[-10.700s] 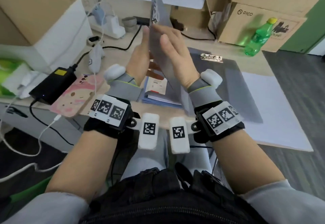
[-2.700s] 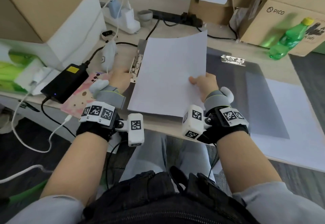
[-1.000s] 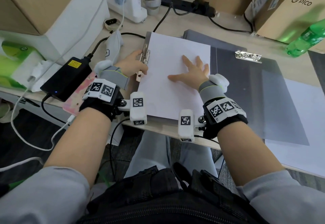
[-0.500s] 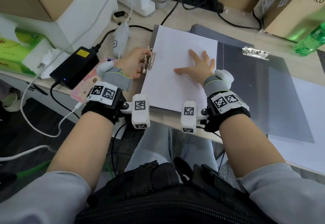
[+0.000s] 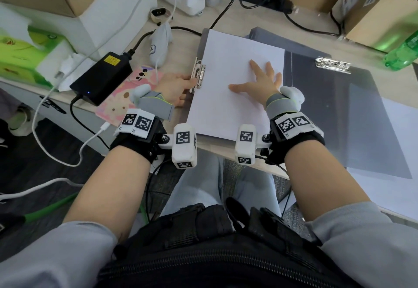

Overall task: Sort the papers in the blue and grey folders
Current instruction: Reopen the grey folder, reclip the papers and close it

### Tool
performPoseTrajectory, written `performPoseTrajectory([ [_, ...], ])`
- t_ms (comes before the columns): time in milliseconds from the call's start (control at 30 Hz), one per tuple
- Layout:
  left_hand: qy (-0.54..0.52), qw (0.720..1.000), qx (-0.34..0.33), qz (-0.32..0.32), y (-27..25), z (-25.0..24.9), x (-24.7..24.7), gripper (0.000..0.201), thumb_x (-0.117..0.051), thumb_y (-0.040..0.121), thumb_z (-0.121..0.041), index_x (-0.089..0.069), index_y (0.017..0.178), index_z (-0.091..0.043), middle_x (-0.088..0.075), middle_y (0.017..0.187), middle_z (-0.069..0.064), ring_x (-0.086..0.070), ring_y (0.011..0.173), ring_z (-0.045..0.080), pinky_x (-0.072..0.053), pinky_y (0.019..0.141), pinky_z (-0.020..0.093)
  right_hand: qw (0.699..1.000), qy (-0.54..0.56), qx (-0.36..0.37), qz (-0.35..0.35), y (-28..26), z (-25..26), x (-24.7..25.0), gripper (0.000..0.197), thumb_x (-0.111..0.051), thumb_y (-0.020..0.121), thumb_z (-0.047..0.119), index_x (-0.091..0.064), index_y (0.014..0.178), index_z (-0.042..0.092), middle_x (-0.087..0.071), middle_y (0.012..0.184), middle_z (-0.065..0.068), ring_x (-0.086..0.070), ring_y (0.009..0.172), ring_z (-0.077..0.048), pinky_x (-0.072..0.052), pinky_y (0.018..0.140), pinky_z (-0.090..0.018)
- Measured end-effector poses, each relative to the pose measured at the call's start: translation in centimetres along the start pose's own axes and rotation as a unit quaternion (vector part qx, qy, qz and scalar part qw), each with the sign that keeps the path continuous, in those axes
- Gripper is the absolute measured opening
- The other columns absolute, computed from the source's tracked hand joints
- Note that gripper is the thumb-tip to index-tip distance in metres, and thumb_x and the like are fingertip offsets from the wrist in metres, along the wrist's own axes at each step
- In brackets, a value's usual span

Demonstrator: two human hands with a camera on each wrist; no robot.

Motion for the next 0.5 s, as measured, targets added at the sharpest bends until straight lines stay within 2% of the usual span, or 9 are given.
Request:
performPoseTrajectory([
  [67, 0.008, 1.0, -0.004, -0.025, 0.1, 0.1, 0.4, 0.021, -0.054, 0.093, -0.014, -0.057, 0.113, -0.014, -0.068, 0.063, -0.01, -0.057, 0.041, 0.005, -0.046, 0.042, 0.015, 1.0, 0.005, 0.001, -0.001, 0.0, 0.0, 0.0, 0.092, -0.068, 0.074, 0.055, -0.012, 0.147, 0.045, 0.012, 0.159, 0.012, 0.023, 0.145, -0.027, 0.001, 0.118, -0.049],
  [133, 0.024, 0.998, -0.008, -0.05, 0.3, 0.2, 0.8, 0.032, -0.056, 0.091, -0.012, -0.054, 0.123, -0.01, -0.068, 0.055, -0.014, -0.053, 0.048, 0.009, -0.041, 0.048, 0.018, 1.0, 0.01, 0.0, -0.001, 0.0, -0.1, -0.1, 0.092, -0.068, 0.074, 0.056, -0.013, 0.147, 0.046, 0.011, 0.159, 0.012, 0.023, 0.144, -0.027, 0.001, 0.118, -0.048],
  [200, 0.032, 0.997, -0.013, -0.073, 0.7, 0.3, 1.0, 0.033, -0.057, 0.09, -0.009, -0.054, 0.123, -0.009, -0.067, 0.056, -0.014, -0.051, 0.05, 0.01, -0.04, 0.052, 0.021, 1.0, 0.007, -0.003, -0.001, 0.1, -0.2, -0.1, 0.093, -0.068, 0.073, 0.057, -0.012, 0.147, 0.046, 0.011, 0.159, 0.013, 0.023, 0.144, -0.027, 0.002, 0.118, -0.048],
  [300, 0.053, 0.993, -0.022, -0.098, 0.7, 0.0, 1.3, 0.033, -0.055, 0.091, -0.007, -0.053, 0.124, -0.006, -0.066, 0.051, -0.017, -0.053, 0.035, -0.003, -0.043, 0.039, 0.013, 1.0, 0.006, 0.0, -0.004, 0.1, -0.1, -0.1, 0.093, -0.068, 0.073, 0.057, -0.012, 0.147, 0.046, 0.011, 0.159, 0.012, 0.023, 0.145, -0.027, 0.002, 0.118, -0.048],
  [333, 0.057, 0.993, -0.029, -0.103, 0.7, -0.1, 1.4, 0.037, -0.054, 0.091, -0.006, -0.051, 0.127, -0.005, -0.07, 0.058, -0.014, -0.051, 0.033, -0.005, -0.041, 0.036, 0.01, 1.0, 0.01, 0.001, -0.007, 0.1, -0.1, -0.1, 0.093, -0.068, 0.073, 0.057, -0.013, 0.147, 0.045, 0.011, 0.159, 0.012, 0.023, 0.145, -0.027, 0.002, 0.118, -0.048],
  [367, 0.06, 0.992, -0.036, -0.107, 0.5, -0.3, 1.3, 0.038, -0.053, 0.092, -0.005, -0.05, 0.13, -0.003, -0.076, 0.077, -0.004, -0.049, 0.03, -0.005, -0.038, 0.034, 0.008, 1.0, 0.013, 0.003, -0.011, 0.1, 0.0, 0.0, 0.092, -0.068, 0.073, 0.056, -0.014, 0.147, 0.045, 0.01, 0.159, 0.012, 0.023, 0.145, -0.027, 0.001, 0.118, -0.048],
  [400, 0.067, 0.991, -0.044, -0.108, 0.5, -0.4, 1.3, 0.038, -0.051, 0.092, -0.004, -0.049, 0.13, -0.002, -0.073, 0.104, 0.012, -0.046, 0.028, -0.005, -0.036, 0.033, 0.007, 1.0, 0.014, 0.004, -0.016, 0.1, 0.0, 0.0, 0.092, -0.068, 0.073, 0.056, -0.014, 0.147, 0.045, 0.01, 0.159, 0.012, 0.022, 0.145, -0.026, 0.001, 0.118, -0.048],
  [433, 0.068, 0.991, -0.052, -0.105, 0.3, -0.6, 1.1, 0.037, -0.05, 0.093, -0.004, -0.049, 0.129, 0.0, -0.061, 0.123, 0.023, -0.047, 0.032, -0.006, -0.042, 0.039, 0.008, 1.0, 0.012, 0.005, -0.022, 0.2, -0.1, 0.0, 0.092, -0.068, 0.072, 0.058, -0.015, 0.146, 0.045, 0.008, 0.159, 0.012, 0.021, 0.145, -0.026, 0.001, 0.119, -0.05],
  [500, 0.077, 0.989, -0.066, -0.105, -0.1, -1.1, 0.7, 0.036, -0.051, 0.093, -0.006, -0.051, 0.128, 0.0, -0.055, 0.13, 0.026, -0.057, 0.059, 0.006, -0.056, 0.077, 0.022, 0.999, -0.002, 0.01, -0.036, 0.2, -0.2, 0.1, 0.094, -0.067, 0.067, 0.064, -0.018, 0.145, 0.046, 0.005, 0.159, 0.013, 0.018, 0.146, -0.025, 0.0, 0.117, -0.057],
])
Point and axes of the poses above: each hand's wrist, its own y-axis towards the middle knuckle, its own x-axis out of the back of the hand, z = x × y, the point moved 9 cm from there along y, towards the middle knuckle
